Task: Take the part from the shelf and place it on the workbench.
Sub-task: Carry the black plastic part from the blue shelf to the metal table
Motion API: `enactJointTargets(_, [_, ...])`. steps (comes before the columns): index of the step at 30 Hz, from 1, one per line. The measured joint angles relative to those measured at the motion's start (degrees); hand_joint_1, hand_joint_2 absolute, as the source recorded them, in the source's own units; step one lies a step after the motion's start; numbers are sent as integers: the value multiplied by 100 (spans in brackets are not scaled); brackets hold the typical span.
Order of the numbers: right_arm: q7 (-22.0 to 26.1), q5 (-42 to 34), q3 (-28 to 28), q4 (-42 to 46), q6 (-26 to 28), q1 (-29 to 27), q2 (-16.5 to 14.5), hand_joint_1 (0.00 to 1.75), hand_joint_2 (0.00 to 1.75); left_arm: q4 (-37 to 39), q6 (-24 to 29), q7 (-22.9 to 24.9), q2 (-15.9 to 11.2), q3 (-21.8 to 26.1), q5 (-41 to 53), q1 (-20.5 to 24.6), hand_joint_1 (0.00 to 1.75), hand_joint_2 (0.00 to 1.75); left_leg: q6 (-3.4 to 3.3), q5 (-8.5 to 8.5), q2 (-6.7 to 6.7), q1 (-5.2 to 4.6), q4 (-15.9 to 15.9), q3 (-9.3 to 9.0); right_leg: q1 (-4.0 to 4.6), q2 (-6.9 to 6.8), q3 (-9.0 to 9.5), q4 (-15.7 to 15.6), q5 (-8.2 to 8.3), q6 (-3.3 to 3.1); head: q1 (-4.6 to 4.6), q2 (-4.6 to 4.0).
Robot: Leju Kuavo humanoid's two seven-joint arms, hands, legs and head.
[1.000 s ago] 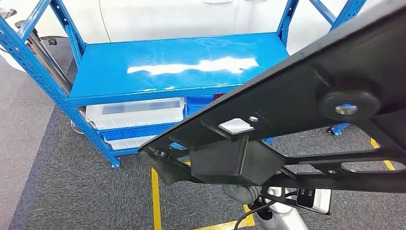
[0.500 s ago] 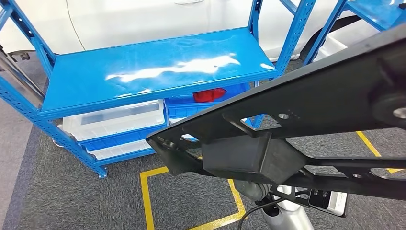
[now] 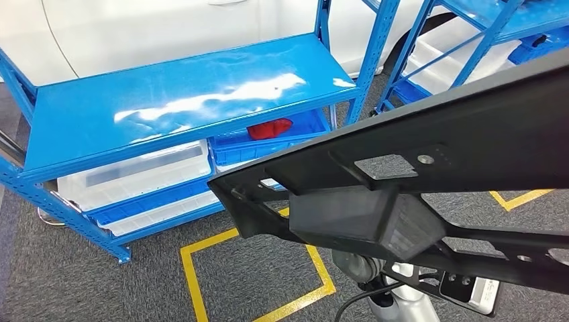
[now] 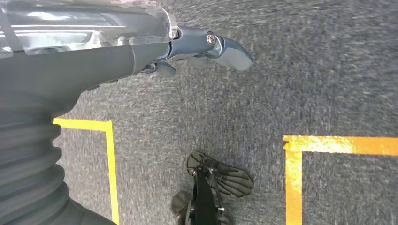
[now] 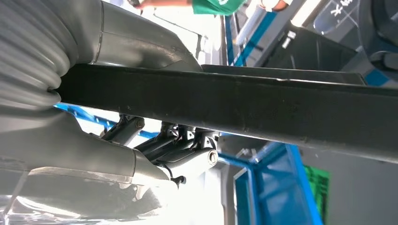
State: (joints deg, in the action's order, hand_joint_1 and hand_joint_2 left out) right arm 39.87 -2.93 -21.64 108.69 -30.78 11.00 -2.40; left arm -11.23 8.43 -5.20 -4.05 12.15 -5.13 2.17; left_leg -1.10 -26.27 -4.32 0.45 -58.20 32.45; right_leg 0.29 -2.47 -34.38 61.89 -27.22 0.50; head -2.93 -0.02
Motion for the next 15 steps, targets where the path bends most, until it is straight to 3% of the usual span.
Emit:
enactJointTargets(2, [1,9,2,74,100,-19,18,175,175,0,-6,7,-18,0,28,-1,0,175,43,-1,-103,-12,11,-13,65,-128,184,-395,76,-98,0,0])
enactJointTargets(4, [1,38,5,100,164,-47,50,175,175,-1,-14,17,-38,1,40,11,0,175,104,1,-215,-21,39,-32,70,-10,181,-449,117,-160,-1,0])
enactJointTargets(5, [1,59,4,107,166,-68,64,175,175,-1,-18,8,-40,5,32,25,0,175,134,-20,-192,-20,28,-39,53,53,197,-499,156,-180,-1,0])
enactJointTargets(7, [1,89,-12,121,132,-92,79,175,175,-2,-27,-46,-44,31,-4,38,0,175,174,-228,55,-11,-258,70,5,162,230,-602,240,-223,-2,0])
enactJointTargets(9, [0,110,-47,117,88,-99,90,175,175,-2,-45,-107,-44,64,-14,21,0,175,200,-610,325,13,-978,381,-9,281,209,-619,274,-249,-2,0])
enactJointTargets(10, [-1,125,-67,105,73,-100,97,175,175,-2,-60,-126,-41,74,1,7,0,175,214,-749,368,17,-1335,542,-10,356,193,-607,280,-251,-2,0])
enactJointTargets(11, [-2,142,-84,89,60,-101,106,175,175,-2,-79,-140,-37,79,22,-4,0,175,227,-780,379,22,-1530,633,-11,432,180,-589,282,-250,-1,0])
enactJointTargets(12, [-2,160,-104,70,49,-98,116,175,175,-2,-101,-151,-30,81,48,-11,0,175,238,-699,382,29,-1510,625,-15,508,168,-564,280,-242,-2,0])
enactJointTargets(13, [-2,175,-126,50,38,-93,126,175,175,-2,-124,-163,-23,81,74,-15,0,175,248,-522,398,41,-1262,511,-23,583,155,-528,271,-228,-2,0])
enactJointTargets(15, [-2,208,-180,7,24,-68,150,175,175,-2,-158,-197,-11,81,107,-10,0,175,265,-184,583,79,-498,159,-32,718,104,-419,233,-169,-2,0])
